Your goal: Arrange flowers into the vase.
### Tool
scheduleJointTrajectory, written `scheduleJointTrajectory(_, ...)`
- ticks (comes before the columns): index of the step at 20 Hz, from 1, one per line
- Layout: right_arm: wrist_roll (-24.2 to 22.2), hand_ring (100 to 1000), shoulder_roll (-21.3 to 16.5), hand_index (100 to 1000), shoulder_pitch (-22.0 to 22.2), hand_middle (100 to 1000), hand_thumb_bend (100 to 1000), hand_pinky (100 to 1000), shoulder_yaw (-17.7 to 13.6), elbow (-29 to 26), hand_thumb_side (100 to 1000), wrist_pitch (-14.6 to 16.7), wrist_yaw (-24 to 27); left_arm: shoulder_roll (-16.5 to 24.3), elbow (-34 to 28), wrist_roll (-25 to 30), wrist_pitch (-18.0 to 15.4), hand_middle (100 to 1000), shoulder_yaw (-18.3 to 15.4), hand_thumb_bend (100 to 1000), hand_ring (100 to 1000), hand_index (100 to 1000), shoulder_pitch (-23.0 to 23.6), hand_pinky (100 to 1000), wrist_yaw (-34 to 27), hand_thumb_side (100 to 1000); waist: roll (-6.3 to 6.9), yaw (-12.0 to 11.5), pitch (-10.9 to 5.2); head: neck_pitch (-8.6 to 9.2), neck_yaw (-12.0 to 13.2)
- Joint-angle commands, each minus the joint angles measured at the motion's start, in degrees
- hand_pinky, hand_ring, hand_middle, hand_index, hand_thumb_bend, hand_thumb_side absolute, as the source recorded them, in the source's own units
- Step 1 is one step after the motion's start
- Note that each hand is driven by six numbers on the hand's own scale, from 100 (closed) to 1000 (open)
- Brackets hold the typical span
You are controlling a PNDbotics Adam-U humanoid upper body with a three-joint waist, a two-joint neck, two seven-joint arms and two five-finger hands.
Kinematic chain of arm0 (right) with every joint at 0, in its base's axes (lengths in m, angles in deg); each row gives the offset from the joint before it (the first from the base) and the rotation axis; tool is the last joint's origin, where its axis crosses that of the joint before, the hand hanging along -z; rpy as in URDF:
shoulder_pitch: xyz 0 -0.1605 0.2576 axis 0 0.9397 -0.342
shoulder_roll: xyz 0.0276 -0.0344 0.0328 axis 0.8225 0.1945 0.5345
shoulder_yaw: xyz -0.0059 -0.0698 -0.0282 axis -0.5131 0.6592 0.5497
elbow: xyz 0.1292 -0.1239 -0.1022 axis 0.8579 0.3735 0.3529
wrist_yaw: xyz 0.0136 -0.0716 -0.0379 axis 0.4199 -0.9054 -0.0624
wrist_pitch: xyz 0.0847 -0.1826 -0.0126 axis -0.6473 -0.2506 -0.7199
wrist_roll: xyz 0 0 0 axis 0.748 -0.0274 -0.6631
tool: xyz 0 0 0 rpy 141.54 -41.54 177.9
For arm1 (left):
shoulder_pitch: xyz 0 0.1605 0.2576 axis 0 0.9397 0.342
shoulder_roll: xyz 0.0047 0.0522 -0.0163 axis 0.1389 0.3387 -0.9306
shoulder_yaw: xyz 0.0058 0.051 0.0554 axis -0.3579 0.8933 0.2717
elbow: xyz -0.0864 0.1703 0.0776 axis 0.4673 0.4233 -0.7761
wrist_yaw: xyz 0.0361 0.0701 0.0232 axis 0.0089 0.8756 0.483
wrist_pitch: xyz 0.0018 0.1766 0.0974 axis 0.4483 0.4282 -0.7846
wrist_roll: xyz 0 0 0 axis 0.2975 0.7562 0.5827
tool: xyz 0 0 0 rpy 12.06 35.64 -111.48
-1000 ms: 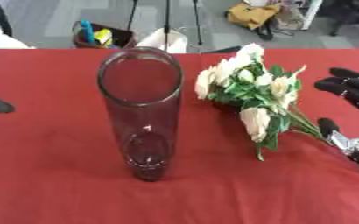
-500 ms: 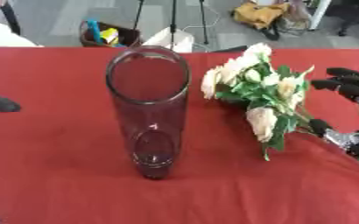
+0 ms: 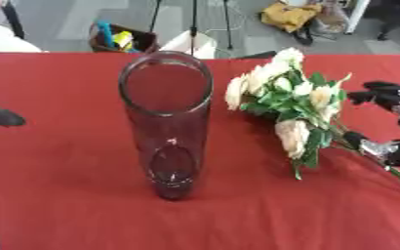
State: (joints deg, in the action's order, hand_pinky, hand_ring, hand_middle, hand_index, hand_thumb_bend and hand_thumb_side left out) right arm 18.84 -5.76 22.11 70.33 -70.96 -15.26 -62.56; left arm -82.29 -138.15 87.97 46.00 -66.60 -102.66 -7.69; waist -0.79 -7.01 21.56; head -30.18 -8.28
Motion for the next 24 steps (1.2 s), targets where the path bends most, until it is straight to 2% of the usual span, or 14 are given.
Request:
scheduleJointTrajectory(1,-0.29,1000,-1.98,974,-0.23,825,274,911,-0.82,0.79,903,-0.97,0.36,0.74,-0.90,0.08,0.07,729,0.46,100,506,784,-0.22,522,0.27,995,0.03,0.25,-0.84,0.27,-0.24)
scheduleJointTrajectory(7,-1.28,1000,-1.19,985,-0.10,867,289,921,-0.38,1.15,867,-2.17,-0.23,0.55,-0.90,0.23,0.23,727,0.58,100,504,782,-0.21,521,0.52,993,0.13,0.35,-0.56,0.41,-0.36)
scheduleJointTrajectory(15,-4.88,1000,-0.08,981,-0.77,849,342,922,0.85,2.23,826,-1.86,0.11,0.36,-0.90,0.34,0.23,726,0.70,100,503,781,-0.22,520,0.66,992,0.22,-0.04,-0.27,0.70,-0.61)
scheduleJointTrajectory(24,-2.42,1000,0.50,965,-3.25,800,340,887,2.10,7.74,831,-4.14,-2.93,0.14,-0.90,0.70,0.21,725,0.93,100,502,780,-0.29,520,0.79,990,0.27,-0.75,0.19,0.88,-1.48)
